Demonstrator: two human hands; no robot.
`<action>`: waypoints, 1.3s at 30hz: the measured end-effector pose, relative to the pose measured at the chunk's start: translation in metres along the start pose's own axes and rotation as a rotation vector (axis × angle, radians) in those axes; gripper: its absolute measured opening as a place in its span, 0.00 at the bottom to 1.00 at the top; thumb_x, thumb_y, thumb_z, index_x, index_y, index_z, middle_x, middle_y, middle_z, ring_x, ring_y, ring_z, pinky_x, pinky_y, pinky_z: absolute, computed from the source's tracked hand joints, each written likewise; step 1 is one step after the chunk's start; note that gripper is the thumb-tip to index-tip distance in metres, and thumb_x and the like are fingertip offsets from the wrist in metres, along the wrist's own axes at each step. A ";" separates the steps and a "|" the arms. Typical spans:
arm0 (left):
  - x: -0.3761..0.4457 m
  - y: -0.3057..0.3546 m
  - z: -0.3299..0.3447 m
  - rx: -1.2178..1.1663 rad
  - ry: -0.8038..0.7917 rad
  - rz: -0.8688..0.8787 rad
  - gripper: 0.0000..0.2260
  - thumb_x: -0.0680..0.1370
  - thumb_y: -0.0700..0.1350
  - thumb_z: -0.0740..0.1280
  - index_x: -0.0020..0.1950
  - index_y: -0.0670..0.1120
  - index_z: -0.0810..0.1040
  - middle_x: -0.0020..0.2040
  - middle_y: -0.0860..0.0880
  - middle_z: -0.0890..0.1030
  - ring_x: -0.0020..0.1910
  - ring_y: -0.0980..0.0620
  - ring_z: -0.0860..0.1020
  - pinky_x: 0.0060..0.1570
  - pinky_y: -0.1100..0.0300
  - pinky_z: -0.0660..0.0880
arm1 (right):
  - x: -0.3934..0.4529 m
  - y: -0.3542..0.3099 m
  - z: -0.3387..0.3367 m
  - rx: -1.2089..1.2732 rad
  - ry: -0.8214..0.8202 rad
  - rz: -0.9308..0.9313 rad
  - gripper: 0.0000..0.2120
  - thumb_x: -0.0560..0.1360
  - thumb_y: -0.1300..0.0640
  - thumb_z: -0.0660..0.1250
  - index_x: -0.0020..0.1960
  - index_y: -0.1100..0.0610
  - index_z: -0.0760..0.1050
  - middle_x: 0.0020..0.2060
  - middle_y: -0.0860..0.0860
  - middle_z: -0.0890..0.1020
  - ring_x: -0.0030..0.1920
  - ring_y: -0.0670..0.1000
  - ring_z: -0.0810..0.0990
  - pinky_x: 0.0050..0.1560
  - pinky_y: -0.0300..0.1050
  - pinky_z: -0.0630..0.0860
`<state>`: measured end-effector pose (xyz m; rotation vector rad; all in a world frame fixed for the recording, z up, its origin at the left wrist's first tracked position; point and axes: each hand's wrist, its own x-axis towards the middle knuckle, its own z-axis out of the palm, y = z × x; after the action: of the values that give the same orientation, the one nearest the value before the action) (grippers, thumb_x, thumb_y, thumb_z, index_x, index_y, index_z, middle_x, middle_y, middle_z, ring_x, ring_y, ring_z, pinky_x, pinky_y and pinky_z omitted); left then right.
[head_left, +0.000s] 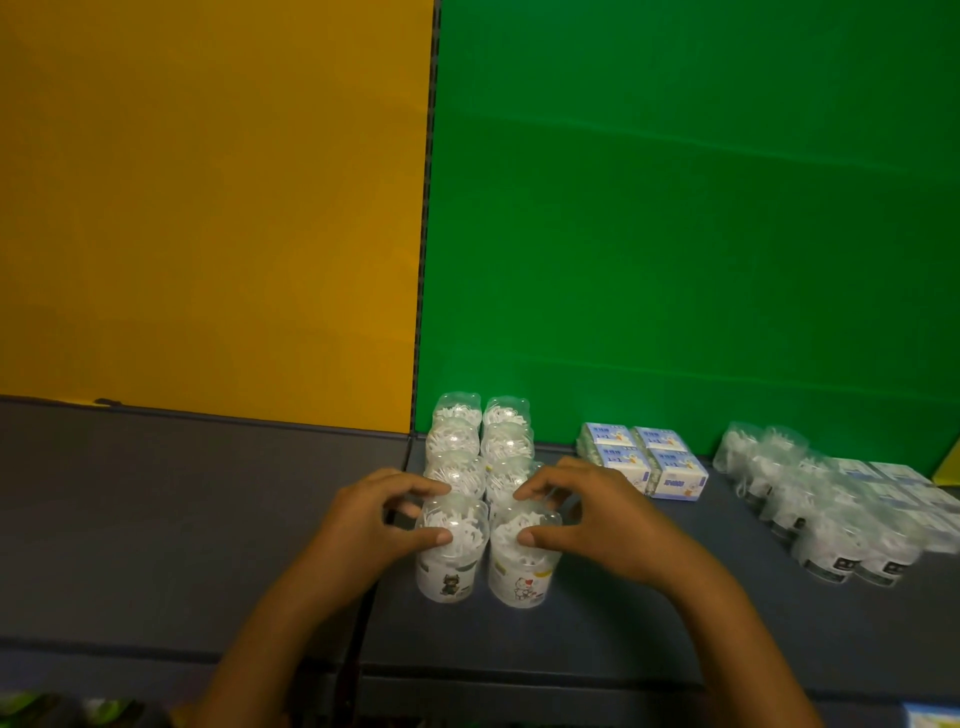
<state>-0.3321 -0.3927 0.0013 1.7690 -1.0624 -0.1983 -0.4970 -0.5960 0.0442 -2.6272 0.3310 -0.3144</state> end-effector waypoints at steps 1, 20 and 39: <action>0.000 0.000 0.001 -0.009 0.001 0.004 0.20 0.64 0.43 0.79 0.53 0.56 0.82 0.48 0.57 0.79 0.47 0.58 0.78 0.50 0.54 0.80 | 0.000 0.002 -0.001 0.012 -0.008 -0.001 0.19 0.69 0.45 0.76 0.58 0.44 0.78 0.52 0.41 0.76 0.52 0.41 0.76 0.55 0.44 0.78; 0.089 -0.019 -0.008 0.113 0.211 0.019 0.14 0.73 0.40 0.73 0.58 0.47 0.81 0.56 0.48 0.79 0.48 0.54 0.79 0.49 0.67 0.74 | 0.068 0.045 -0.004 0.002 0.233 0.024 0.14 0.76 0.53 0.70 0.61 0.50 0.77 0.53 0.47 0.77 0.53 0.45 0.77 0.56 0.39 0.73; 0.129 -0.035 0.010 0.099 0.105 -0.012 0.11 0.66 0.48 0.78 0.46 0.50 0.81 0.46 0.52 0.81 0.41 0.54 0.79 0.43 0.59 0.79 | 0.125 0.074 0.000 0.073 0.057 -0.018 0.15 0.72 0.48 0.73 0.59 0.44 0.79 0.53 0.44 0.79 0.52 0.43 0.77 0.55 0.44 0.76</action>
<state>-0.2405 -0.4908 0.0102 1.8539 -1.0018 -0.0602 -0.3922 -0.6949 0.0291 -2.5545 0.3090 -0.4001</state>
